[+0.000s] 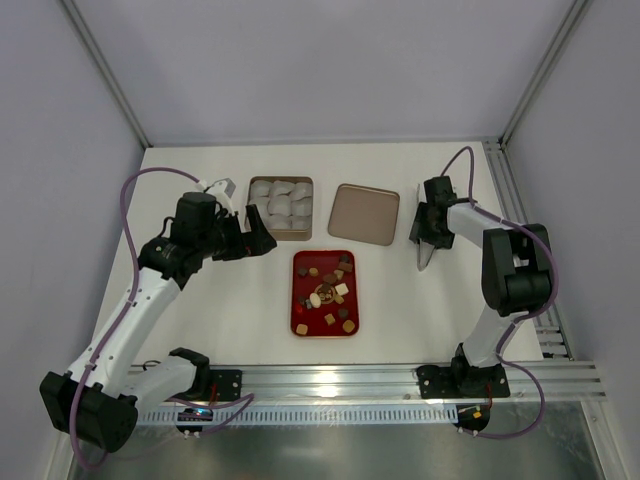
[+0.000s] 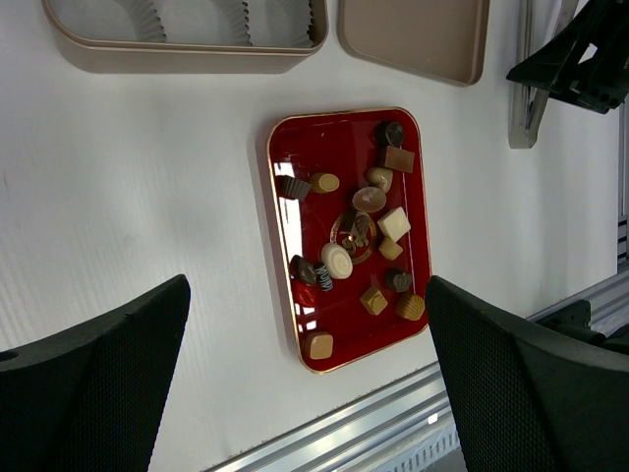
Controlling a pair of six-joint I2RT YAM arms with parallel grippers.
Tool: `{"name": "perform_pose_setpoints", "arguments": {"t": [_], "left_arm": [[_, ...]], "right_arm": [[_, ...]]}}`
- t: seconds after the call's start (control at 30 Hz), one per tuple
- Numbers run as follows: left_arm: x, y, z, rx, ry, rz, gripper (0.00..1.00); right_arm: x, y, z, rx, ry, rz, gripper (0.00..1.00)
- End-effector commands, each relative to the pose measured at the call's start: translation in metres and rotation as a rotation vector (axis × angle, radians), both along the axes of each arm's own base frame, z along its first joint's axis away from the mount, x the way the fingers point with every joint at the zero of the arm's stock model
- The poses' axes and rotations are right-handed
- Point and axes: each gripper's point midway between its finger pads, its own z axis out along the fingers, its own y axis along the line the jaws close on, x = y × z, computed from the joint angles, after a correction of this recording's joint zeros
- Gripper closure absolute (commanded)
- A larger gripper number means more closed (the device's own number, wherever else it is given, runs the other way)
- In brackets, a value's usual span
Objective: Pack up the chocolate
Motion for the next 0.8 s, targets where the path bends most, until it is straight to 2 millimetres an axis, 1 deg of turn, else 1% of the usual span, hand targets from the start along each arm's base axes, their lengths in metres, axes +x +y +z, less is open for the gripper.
{"name": "perform_pose_setpoints", "arguments": {"t": [0.0,0.07,0.13,0.2,0.23,0.3,0.33,0.43,0.47,0.53,0.57,0.63,0.67,0.77], "left_arm": [[0.005,-0.004,0.006,-0.019,-0.032,-0.010,0.00],[0.005,-0.005,0.006,-0.020,-0.030,-0.011,0.00],[0.006,-0.004,0.005,-0.019,-0.027,-0.007,0.00],[0.006,-0.005,0.005,-0.022,-0.026,-0.006,0.00],[0.006,-0.005,0.005,-0.025,-0.026,-0.005,0.00],[0.006,-0.005,0.006,-0.027,-0.029,-0.004,0.00],[0.006,-0.005,0.006,-0.027,-0.029,-0.004,0.00],[0.007,-0.005,0.006,-0.028,-0.028,-0.001,0.00],[0.007,-0.005,0.006,-0.026,-0.028,0.002,0.00],[0.007,-0.005,0.006,-0.027,-0.029,0.003,0.00],[0.008,-0.005,0.005,-0.025,-0.028,0.005,0.00],[0.008,-0.004,0.005,-0.024,-0.030,0.008,0.00],[0.008,-0.004,0.005,-0.022,-0.030,0.010,0.00],[0.009,-0.004,0.004,-0.023,-0.028,0.013,0.00]], "right_arm": [[0.000,0.004,-0.002,0.025,-0.005,0.018,0.38],[-0.001,0.004,0.001,0.026,-0.014,0.026,0.44],[-0.001,0.001,0.009,0.012,-0.036,0.023,0.50],[-0.001,-0.001,0.017,-0.002,-0.051,0.022,0.50],[0.001,-0.002,0.028,-0.004,-0.080,0.021,0.50],[-0.001,-0.002,0.037,-0.009,-0.095,0.027,0.50],[0.001,-0.001,0.047,-0.008,-0.116,0.031,0.50],[-0.001,-0.001,0.062,-0.010,-0.131,0.034,0.50],[-0.003,0.001,0.072,-0.004,-0.152,0.040,0.50],[-0.005,0.005,0.080,0.008,-0.165,0.049,0.50],[-0.006,0.007,0.087,0.015,-0.182,0.053,0.50],[-0.012,0.010,0.091,0.018,-0.182,0.061,0.50],[-0.013,0.011,0.098,0.023,-0.200,0.065,0.50],[-0.020,0.014,0.104,0.031,-0.206,0.072,0.50]]}}
